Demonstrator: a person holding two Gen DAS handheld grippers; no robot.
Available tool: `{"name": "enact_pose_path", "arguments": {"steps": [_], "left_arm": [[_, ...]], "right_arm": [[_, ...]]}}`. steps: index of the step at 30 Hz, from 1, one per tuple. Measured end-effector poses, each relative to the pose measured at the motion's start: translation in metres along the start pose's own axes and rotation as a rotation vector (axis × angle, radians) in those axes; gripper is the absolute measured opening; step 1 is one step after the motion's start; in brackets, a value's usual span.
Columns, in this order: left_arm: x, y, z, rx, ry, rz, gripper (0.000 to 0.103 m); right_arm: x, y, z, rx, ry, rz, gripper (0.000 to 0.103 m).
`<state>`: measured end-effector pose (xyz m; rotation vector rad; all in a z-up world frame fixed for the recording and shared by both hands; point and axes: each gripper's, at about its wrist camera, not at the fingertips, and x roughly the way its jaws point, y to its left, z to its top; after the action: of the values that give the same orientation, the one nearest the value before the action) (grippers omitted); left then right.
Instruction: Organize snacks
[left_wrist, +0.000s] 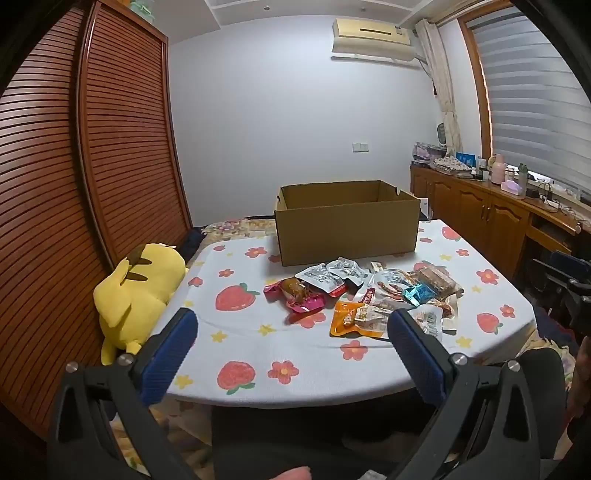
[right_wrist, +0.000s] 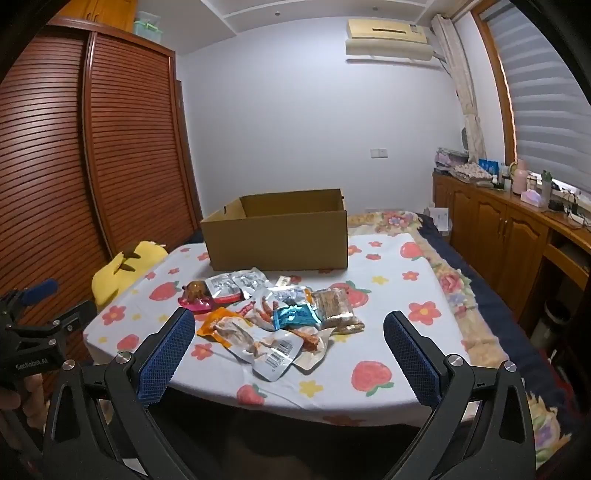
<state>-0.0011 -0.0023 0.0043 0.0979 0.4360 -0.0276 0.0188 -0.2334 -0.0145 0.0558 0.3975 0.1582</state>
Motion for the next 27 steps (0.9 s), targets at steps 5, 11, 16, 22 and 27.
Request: {"name": "enact_pose_path", "arguments": {"steps": [5, 11, 16, 22, 27], "left_arm": [[-0.0067, 0.0025, 0.0036, -0.004, -0.014, -0.002, 0.103], [-0.0078, 0.0013, 0.0044, -0.006, -0.018, -0.003, 0.103], [-0.0088, 0.0011, 0.0045, -0.002, -0.021, -0.001, 0.103], [-0.0095, 0.0008, 0.0042, -0.002, -0.022, 0.000, 0.103], [-0.0096, 0.0010, 0.0047, -0.003, -0.023, 0.000, 0.103]], "right_arm": [[-0.0004, 0.0001, -0.0002, -0.004, 0.001, -0.001, 0.103], [-0.0010, -0.0003, -0.0010, -0.005, 0.001, 0.000, 0.103], [-0.0007, -0.0005, -0.0011, -0.004, 0.001, -0.001, 0.103], [-0.0007, -0.0008, -0.0015, -0.005, 0.001, -0.002, 0.103], [-0.0008, -0.0012, -0.0016, -0.004, 0.002, -0.001, 0.103]]}}
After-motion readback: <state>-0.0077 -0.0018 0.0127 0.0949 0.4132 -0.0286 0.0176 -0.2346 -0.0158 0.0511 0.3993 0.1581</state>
